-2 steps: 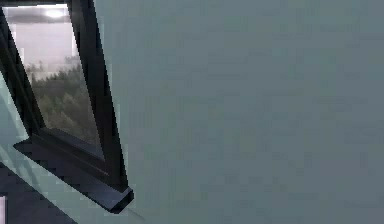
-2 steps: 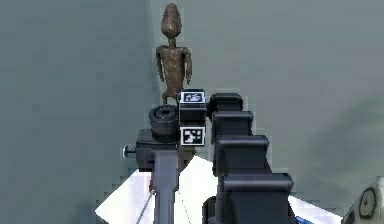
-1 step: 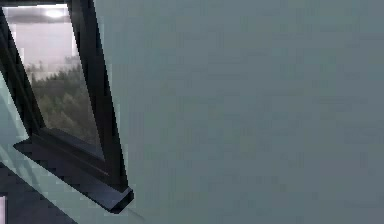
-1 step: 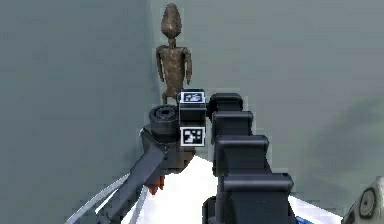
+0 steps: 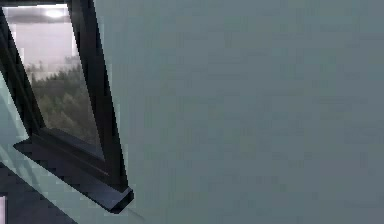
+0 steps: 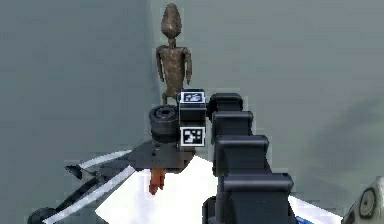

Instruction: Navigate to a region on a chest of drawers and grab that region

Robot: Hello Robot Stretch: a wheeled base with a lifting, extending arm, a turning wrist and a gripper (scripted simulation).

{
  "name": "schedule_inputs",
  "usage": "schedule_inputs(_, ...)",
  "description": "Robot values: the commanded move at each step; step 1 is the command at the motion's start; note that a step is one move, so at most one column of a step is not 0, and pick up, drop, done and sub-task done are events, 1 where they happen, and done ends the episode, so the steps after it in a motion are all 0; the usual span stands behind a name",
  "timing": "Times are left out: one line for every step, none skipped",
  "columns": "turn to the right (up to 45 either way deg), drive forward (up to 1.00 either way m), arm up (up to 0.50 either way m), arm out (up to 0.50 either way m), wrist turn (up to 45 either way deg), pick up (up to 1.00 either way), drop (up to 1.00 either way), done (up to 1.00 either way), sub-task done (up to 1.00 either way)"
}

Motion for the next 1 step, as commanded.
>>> schedule_inputs(0.0, 0.00, 0.00, 0.00, 45.0, 0.00, 0.00, 0.00, 0.00)
